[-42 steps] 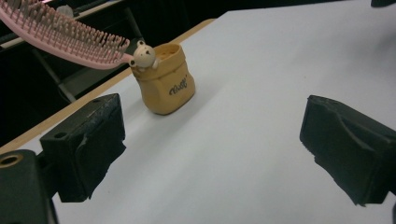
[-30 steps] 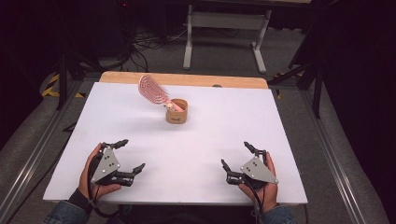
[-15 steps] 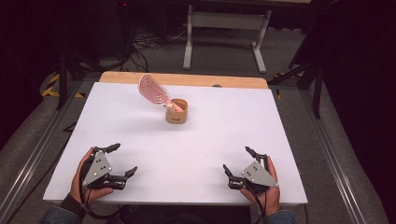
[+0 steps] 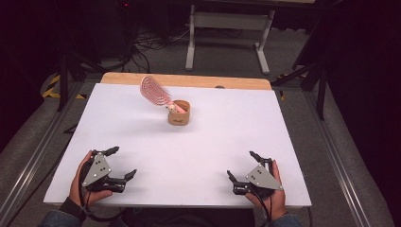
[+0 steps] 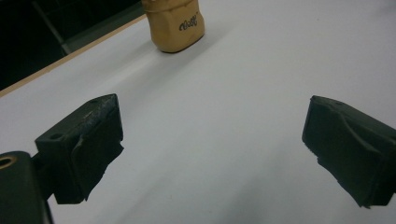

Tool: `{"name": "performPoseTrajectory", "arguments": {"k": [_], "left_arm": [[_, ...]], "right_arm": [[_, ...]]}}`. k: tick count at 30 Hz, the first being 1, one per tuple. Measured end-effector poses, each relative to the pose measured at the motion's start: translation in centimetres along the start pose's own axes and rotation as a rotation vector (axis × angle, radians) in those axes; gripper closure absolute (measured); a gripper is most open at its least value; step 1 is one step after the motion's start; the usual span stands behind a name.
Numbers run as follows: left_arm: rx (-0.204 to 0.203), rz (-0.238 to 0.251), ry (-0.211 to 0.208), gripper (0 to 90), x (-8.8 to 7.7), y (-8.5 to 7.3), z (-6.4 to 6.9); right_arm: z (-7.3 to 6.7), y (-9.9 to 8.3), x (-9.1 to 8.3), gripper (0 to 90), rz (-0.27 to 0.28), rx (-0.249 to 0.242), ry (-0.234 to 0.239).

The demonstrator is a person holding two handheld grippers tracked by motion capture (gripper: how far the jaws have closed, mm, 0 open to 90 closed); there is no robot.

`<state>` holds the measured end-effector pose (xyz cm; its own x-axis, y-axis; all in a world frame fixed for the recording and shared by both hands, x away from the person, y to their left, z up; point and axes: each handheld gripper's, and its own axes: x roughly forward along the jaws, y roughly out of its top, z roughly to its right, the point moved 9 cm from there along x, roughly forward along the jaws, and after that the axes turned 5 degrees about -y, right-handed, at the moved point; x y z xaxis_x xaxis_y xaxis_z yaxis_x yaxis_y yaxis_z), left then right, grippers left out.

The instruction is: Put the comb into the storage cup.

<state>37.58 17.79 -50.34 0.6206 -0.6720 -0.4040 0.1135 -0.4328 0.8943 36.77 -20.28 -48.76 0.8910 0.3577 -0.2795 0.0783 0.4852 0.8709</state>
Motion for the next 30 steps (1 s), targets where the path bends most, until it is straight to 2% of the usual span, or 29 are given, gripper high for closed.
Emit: {"name": "performPoseTrajectory", "arguments": {"k": [13,30], "left_arm": [[0.004,0.008,0.0,6.3,-0.31,0.01,0.1],[0.001,0.012,-0.001,6.3,-0.24,0.13,-0.21]], "right_arm": [[-0.31,0.78,-0.17,5.1,0.042,0.009,-0.002],[-0.52,0.58,0.24,4.5,0.029,0.007,0.005]]}}
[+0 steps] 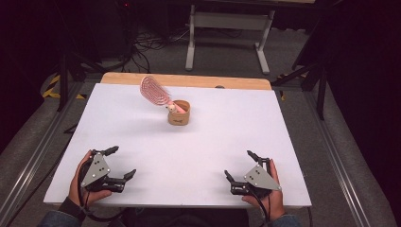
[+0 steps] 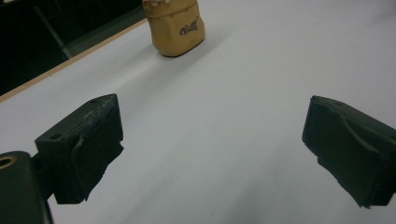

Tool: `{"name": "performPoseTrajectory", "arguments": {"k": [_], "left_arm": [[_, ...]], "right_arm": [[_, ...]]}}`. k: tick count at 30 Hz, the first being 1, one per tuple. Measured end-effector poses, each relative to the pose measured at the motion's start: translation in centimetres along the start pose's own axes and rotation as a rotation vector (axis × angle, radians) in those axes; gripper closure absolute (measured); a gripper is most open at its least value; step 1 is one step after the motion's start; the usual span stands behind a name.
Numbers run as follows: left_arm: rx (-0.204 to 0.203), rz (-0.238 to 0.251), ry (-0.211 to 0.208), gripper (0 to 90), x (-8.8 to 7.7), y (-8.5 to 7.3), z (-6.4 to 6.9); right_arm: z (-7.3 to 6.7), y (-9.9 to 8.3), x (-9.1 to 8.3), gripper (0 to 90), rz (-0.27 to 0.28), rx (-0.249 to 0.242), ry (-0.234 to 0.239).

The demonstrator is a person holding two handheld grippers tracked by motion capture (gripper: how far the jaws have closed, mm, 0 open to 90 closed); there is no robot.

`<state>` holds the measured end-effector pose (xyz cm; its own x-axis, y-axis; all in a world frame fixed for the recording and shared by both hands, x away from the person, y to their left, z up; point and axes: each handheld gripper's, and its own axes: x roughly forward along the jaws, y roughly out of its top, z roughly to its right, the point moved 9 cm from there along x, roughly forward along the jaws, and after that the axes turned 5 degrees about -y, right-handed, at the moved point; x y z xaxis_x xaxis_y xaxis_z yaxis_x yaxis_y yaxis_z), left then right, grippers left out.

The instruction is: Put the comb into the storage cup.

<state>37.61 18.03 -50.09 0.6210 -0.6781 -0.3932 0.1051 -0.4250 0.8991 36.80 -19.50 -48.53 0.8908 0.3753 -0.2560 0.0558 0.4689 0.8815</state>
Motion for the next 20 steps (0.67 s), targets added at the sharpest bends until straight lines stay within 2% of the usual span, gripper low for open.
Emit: {"name": "performPoseTrajectory", "arguments": {"k": [7,11,20], "left_arm": [[-0.014,0.009,-0.007,6.3,0.0,-0.1,-0.3],[-0.03,0.018,-0.005,6.4,-0.1,-0.1,-0.5],[-0.026,0.011,0.01,6.3,-0.1,-0.1,-0.5]], "right_arm": [[-0.3,0.0,0.5,4.8,-0.01,-0.017,0.007],[-0.1,0.1,0.6,5.4,-0.005,-0.002,-0.002],[0.7,0.0,0.2,6.3,0.008,0.038,-0.026]]}}
